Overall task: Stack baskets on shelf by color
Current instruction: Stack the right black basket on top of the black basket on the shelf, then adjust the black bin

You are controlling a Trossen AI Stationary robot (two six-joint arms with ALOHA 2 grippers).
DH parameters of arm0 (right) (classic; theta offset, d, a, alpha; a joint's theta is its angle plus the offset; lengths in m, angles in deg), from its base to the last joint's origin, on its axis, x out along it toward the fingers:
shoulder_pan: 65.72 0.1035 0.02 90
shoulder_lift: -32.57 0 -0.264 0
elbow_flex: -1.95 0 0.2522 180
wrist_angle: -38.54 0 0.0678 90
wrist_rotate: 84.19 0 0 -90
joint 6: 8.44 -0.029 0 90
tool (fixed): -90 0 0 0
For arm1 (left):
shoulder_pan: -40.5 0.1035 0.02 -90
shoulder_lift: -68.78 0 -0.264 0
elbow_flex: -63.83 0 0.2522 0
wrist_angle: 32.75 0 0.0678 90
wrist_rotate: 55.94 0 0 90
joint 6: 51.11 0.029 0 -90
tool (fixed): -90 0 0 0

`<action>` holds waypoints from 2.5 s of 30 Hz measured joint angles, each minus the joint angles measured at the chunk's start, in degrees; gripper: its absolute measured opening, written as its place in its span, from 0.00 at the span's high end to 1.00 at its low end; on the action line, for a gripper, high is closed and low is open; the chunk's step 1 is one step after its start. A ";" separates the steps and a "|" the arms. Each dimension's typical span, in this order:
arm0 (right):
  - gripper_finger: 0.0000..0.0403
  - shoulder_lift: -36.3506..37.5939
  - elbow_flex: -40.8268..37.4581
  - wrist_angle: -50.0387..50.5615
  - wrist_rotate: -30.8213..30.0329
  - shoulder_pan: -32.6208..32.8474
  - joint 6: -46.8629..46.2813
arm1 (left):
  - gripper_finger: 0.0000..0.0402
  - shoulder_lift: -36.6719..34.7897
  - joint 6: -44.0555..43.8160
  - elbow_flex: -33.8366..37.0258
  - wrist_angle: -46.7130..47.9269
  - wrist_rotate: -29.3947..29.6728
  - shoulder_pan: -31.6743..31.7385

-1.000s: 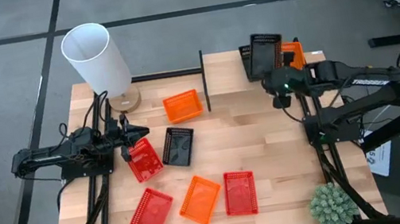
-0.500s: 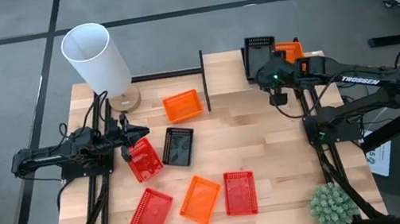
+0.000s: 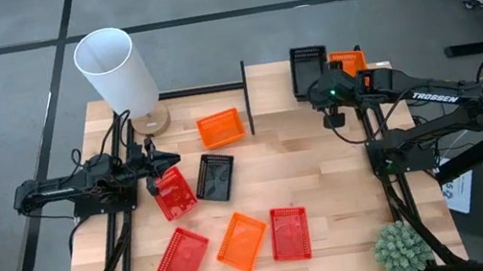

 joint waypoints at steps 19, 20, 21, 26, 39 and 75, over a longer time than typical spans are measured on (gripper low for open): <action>0.79 0.05 4.40 2.06 -1.03 0.00 -4.75 | 0.90 0.00 0.02 0.00 0.00 0.02 0.00; 0.79 0.07 5.04 2.39 -0.25 0.00 -4.77 | 0.90 0.01 0.02 0.00 0.00 0.01 0.00; 0.79 0.07 5.53 2.82 0.28 0.00 -4.83 | 0.90 0.00 0.02 0.00 0.00 0.01 0.01; 0.78 0.07 5.00 5.62 -0.47 0.02 -6.25 | 0.90 0.01 0.02 0.00 0.00 0.02 0.00; 0.78 0.22 2.49 5.51 -4.59 0.04 -6.13 | 0.90 0.01 0.02 0.00 0.02 0.00 0.02; 0.78 -0.11 7.12 -1.56 26.56 37.91 -37.55 | 0.90 30.55 9.87 -11.05 -22.43 -12.48 -16.74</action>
